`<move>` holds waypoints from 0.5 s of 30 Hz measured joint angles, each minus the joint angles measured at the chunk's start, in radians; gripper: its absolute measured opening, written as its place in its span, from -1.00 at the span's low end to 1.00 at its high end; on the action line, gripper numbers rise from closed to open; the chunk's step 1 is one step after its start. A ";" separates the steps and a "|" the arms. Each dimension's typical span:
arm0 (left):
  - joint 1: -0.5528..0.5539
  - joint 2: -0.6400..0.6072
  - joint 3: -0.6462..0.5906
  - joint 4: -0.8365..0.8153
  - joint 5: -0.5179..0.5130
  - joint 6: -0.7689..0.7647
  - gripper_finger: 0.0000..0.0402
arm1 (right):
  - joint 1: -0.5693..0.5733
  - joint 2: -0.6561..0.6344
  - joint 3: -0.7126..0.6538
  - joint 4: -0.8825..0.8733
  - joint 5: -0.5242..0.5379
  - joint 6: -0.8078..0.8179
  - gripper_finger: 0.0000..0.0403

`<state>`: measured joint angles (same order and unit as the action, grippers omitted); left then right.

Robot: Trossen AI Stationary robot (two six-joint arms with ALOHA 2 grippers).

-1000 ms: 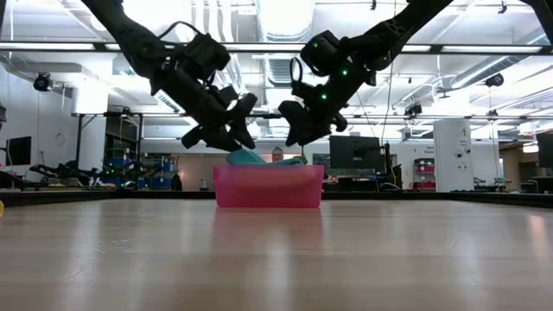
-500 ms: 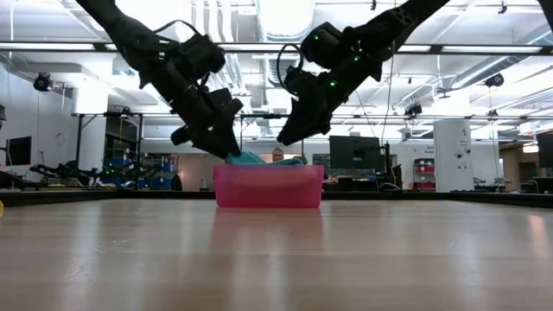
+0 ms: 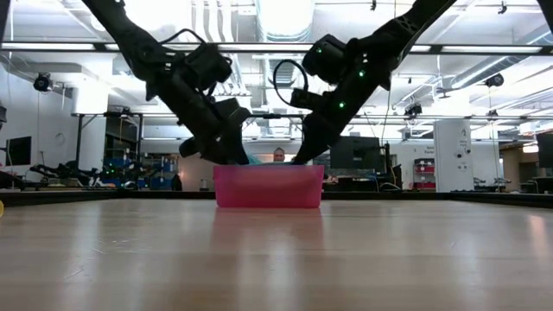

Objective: Fold microfiber towels
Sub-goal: Put the blue towel into the bin

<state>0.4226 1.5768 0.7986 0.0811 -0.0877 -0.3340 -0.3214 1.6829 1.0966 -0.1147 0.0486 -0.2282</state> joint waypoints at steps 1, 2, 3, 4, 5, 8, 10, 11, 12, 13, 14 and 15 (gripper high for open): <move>-0.001 0.004 0.000 0.000 0.000 0.000 -0.30 | 0.001 0.000 -0.005 0.005 0.004 0.000 -0.49; -0.003 0.007 0.000 -0.002 0.000 0.000 -0.31 | 0.001 0.000 -0.008 0.008 0.005 0.000 -0.53; -0.004 0.008 0.000 -0.002 0.001 0.000 -0.33 | 0.001 0.000 -0.010 0.015 0.005 0.000 -0.58; -0.006 0.008 0.000 -0.002 0.001 0.000 -0.36 | 0.002 0.000 -0.010 0.018 0.004 0.000 -0.64; -0.008 0.008 0.000 -0.002 0.002 0.000 -0.40 | 0.002 0.000 -0.011 0.019 0.005 -0.002 -0.71; -0.013 0.005 0.003 -0.008 0.003 0.000 -0.58 | 0.003 -0.008 -0.010 0.016 0.006 -0.012 -0.91; -0.014 -0.003 0.008 -0.009 0.004 0.000 -0.73 | 0.007 -0.021 -0.009 0.014 0.007 -0.017 -0.93; -0.014 -0.007 0.009 -0.012 0.005 0.000 -0.80 | 0.010 -0.029 -0.008 0.012 0.007 -0.018 -0.94; -0.014 -0.011 0.009 -0.016 0.005 -0.001 -0.87 | 0.012 -0.040 -0.008 0.006 0.007 -0.018 -0.94; -0.015 -0.017 0.009 -0.021 0.005 -0.001 -0.93 | 0.016 -0.050 -0.008 -0.003 0.007 -0.018 -0.95; -0.017 -0.024 0.009 -0.022 0.006 -0.003 -0.97 | 0.019 -0.061 -0.008 -0.013 0.007 -0.018 -0.95; -0.020 -0.032 0.009 -0.020 0.008 -0.004 -0.97 | 0.022 -0.074 -0.008 -0.027 0.007 -0.016 -0.95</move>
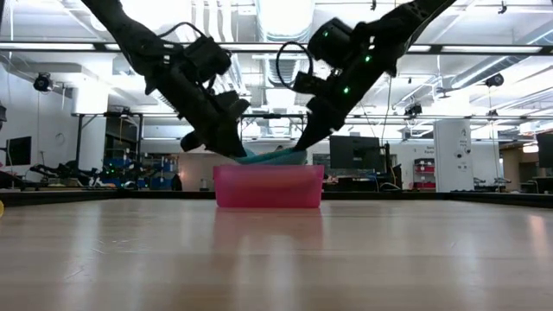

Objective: Fold microfiber towels
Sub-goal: Put the blue towel into the bin

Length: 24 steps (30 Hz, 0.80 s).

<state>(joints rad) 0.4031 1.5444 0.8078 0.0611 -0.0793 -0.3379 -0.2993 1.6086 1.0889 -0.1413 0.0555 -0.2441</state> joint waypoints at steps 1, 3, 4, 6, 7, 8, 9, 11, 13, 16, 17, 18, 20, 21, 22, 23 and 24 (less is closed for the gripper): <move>-0.003 -0.011 0.000 -0.002 0.014 -0.003 -0.97 | 0.003 -0.012 0.000 -0.014 0.000 0.005 -0.96; -0.009 -0.031 0.000 -0.008 0.074 -0.020 -0.96 | 0.012 -0.033 0.001 -0.037 0.000 0.019 -0.96; -0.013 -0.039 0.000 -0.016 0.107 -0.023 -0.95 | 0.016 -0.039 0.002 -0.052 -0.002 0.027 -0.96; -0.027 -0.045 0.000 -0.027 0.134 -0.045 -0.95 | 0.027 -0.042 0.002 -0.069 -0.003 0.045 -0.96; -0.032 -0.046 0.000 -0.032 0.135 -0.060 -0.95 | 0.033 -0.041 0.002 -0.076 -0.003 0.054 -0.96; -0.036 -0.047 0.000 -0.036 0.139 -0.073 -0.95 | 0.039 -0.035 0.002 -0.078 -0.003 0.061 -0.96; -0.040 -0.047 0.000 -0.040 0.141 -0.076 -0.95 | 0.045 -0.029 0.002 -0.078 -0.003 0.062 -0.96; -0.045 -0.043 0.000 -0.061 0.140 -0.082 -0.95 | 0.056 -0.022 0.002 -0.084 -0.003 0.065 -0.96; -0.045 -0.040 0.000 -0.079 0.139 -0.120 -0.95 | 0.063 -0.016 0.002 -0.085 -0.003 0.080 -0.96; -0.045 -0.040 -0.001 -0.124 0.139 -0.128 -0.93 | 0.064 -0.015 0.002 -0.085 -0.007 0.092 -0.92; -0.045 -0.040 -0.002 -0.138 0.139 -0.128 -0.91 | 0.064 -0.015 0.002 -0.086 -0.010 0.097 -0.89; -0.045 -0.040 -0.003 -0.151 0.138 -0.128 -0.88 | 0.064 -0.015 0.002 -0.086 -0.011 0.107 -0.85; -0.045 -0.041 -0.003 -0.159 0.138 -0.128 -0.81 | 0.063 -0.015 0.002 -0.090 -0.011 0.114 -0.75; -0.045 -0.042 -0.003 -0.160 0.138 -0.128 -0.77 | 0.063 -0.015 0.002 -0.094 -0.011 0.114 -0.69; -0.045 -0.043 -0.003 -0.162 0.139 -0.126 -0.72 | 0.064 -0.015 0.002 -0.096 -0.011 0.113 -0.63; -0.045 -0.045 -0.003 -0.166 0.144 -0.122 -0.67 | 0.064 -0.017 0.002 -0.098 -0.011 0.113 -0.56; -0.045 -0.051 -0.003 -0.169 0.148 -0.116 -0.62 | 0.064 -0.021 0.002 -0.101 -0.011 0.113 -0.50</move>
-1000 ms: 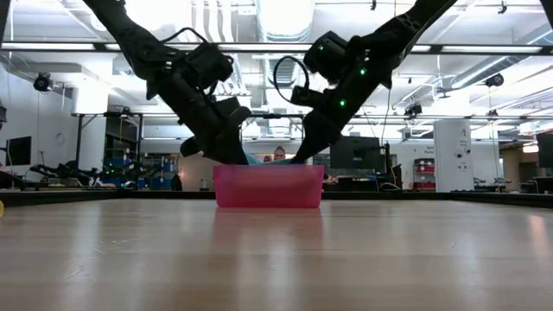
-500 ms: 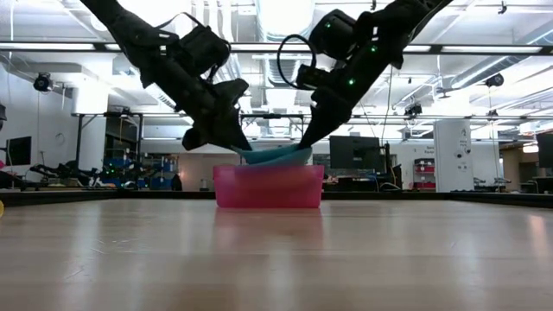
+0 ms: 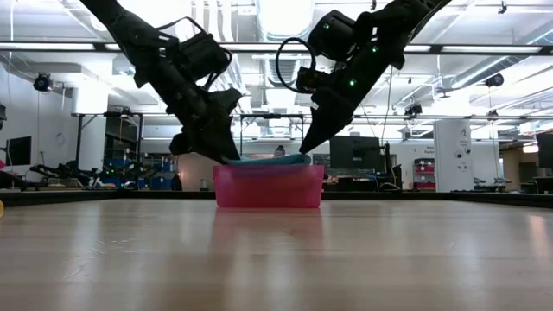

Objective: Fold microfiber towels
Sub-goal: Put the blue towel into the bin

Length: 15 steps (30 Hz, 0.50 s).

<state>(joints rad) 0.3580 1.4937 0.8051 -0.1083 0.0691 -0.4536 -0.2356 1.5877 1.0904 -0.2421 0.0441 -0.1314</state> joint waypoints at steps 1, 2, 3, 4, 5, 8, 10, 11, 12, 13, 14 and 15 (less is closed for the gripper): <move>0.000 -0.005 0.000 -0.001 0.000 0.008 -0.58 | 0.000 -0.005 0.000 -0.005 0.000 -0.001 -0.44; 0.000 -0.009 0.000 0.002 0.001 0.013 -0.53 | 0.000 -0.013 0.000 -0.010 0.001 -0.006 -0.39; 0.000 -0.015 0.000 -0.002 0.001 0.015 -0.48 | 0.000 -0.021 0.000 -0.017 0.001 -0.011 -0.33; 0.001 -0.021 0.000 -0.014 0.001 0.021 -0.44 | 0.000 -0.030 0.000 -0.024 0.002 -0.014 -0.29; 0.001 -0.027 0.001 -0.020 0.001 0.029 -0.40 | 0.000 -0.038 0.000 -0.028 0.005 -0.017 -0.25; 0.002 -0.063 0.004 -0.026 0.001 0.050 -0.29 | -0.003 -0.072 0.000 -0.035 0.009 -0.018 -0.16; 0.006 -0.091 0.009 -0.053 0.002 0.081 -0.24 | -0.011 -0.100 0.000 -0.030 0.009 -0.018 -0.14; 0.007 -0.105 0.011 -0.071 0.001 0.099 -0.22 | -0.015 -0.110 0.000 -0.029 0.009 -0.018 -0.14; 0.010 -0.121 0.012 -0.081 0.001 0.117 -0.21 | -0.022 -0.119 0.000 -0.023 0.009 -0.018 -0.14; 0.011 -0.139 0.013 -0.081 0.001 0.139 -0.21 | -0.032 -0.127 0.000 -0.018 0.009 -0.018 -0.16; 0.011 -0.154 0.016 -0.071 -0.001 0.170 -0.21 | -0.043 -0.132 0.000 -0.011 0.009 -0.018 -0.19; 0.011 -0.165 0.019 -0.048 -0.005 0.206 -0.21 | -0.053 -0.134 0.000 -0.001 0.009 -0.022 -0.23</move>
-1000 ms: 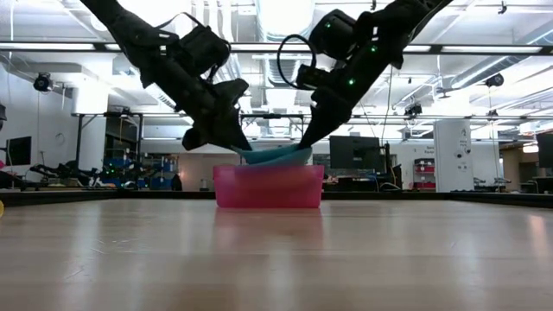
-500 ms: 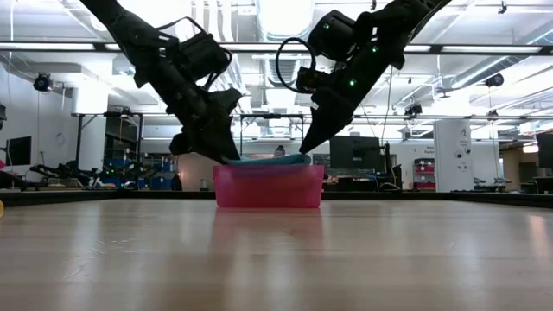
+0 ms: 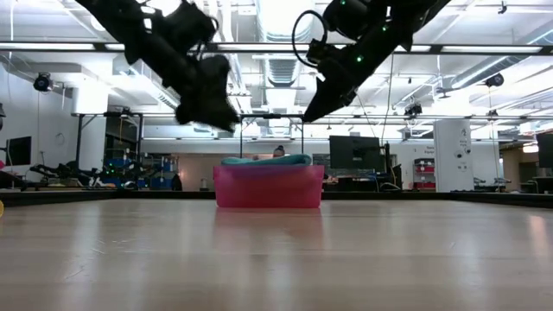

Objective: Fold microfiber towels
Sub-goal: Put the blue towel into the bin

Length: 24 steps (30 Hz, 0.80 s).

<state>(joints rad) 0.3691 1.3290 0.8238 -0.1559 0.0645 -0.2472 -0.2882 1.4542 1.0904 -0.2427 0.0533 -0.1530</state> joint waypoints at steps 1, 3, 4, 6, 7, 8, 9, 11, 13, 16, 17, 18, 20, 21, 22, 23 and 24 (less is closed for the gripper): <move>0.001 -0.009 0.001 0.028 -0.006 0.037 -0.21 | -0.012 -0.001 0.000 0.013 0.000 -0.003 -0.29; 0.008 -0.013 0.002 0.089 -0.010 0.093 -0.23 | -0.038 0.006 0.000 0.050 0.000 -0.005 -0.42; 0.015 -0.012 0.004 0.122 -0.010 0.108 -0.26 | -0.052 0.014 0.000 0.077 0.000 -0.005 -0.49; 0.031 -0.003 0.012 0.168 -0.013 0.144 -0.33 | -0.078 0.036 0.000 0.128 -0.001 -0.006 -0.65; 0.040 0.006 0.018 0.190 -0.013 0.155 -0.37 | -0.092 0.047 0.000 0.147 -0.005 -0.017 -0.73; 0.052 0.015 0.022 0.197 -0.013 0.166 -0.42 | -0.102 0.059 0.000 0.170 -0.007 -0.026 -0.82; 0.063 0.027 0.025 0.198 -0.013 0.177 -0.47 | -0.112 0.070 0.000 0.196 -0.007 -0.038 -0.89; 0.083 0.063 0.045 0.201 -0.013 0.198 -0.58 | -0.133 0.091 0.010 0.220 -0.009 -0.047 -0.93; 0.104 0.105 0.066 0.202 -0.013 0.215 -0.70 | -0.150 0.122 0.045 0.225 -0.013 -0.046 -0.94; 0.134 0.184 0.110 0.202 -0.017 0.243 -0.91 | -0.172 0.172 0.097 0.218 -0.052 -0.049 -0.96; 0.145 0.210 0.126 0.196 -0.017 0.253 -0.95 | -0.178 0.191 0.117 0.220 -0.057 -0.053 -0.96; 0.155 0.236 0.146 0.195 -0.017 0.258 -0.97 | -0.183 0.208 0.133 0.219 -0.058 -0.061 -0.96; 0.178 0.285 0.183 0.206 -0.019 0.279 -0.97 | -0.196 0.244 0.167 0.217 -0.062 -0.075 -0.96; 0.188 0.310 0.201 0.201 -0.019 0.289 -0.97 | -0.203 0.261 0.183 0.217 -0.062 -0.076 -0.96; 0.197 0.336 0.218 0.201 -0.020 0.296 -0.97 | -0.211 0.277 0.197 0.208 -0.062 -0.076 -0.96; 0.205 0.360 0.233 0.202 -0.021 0.304 -0.98 | -0.218 0.296 0.211 0.195 -0.062 -0.080 -0.96; 0.212 0.381 0.244 0.199 -0.022 0.307 -0.99 | -0.225 0.313 0.224 0.190 -0.061 -0.084 -0.96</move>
<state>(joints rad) 0.5808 1.7101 1.0682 0.0430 0.0429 0.0602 -0.5134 1.7671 1.3144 -0.0527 -0.0079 -0.2370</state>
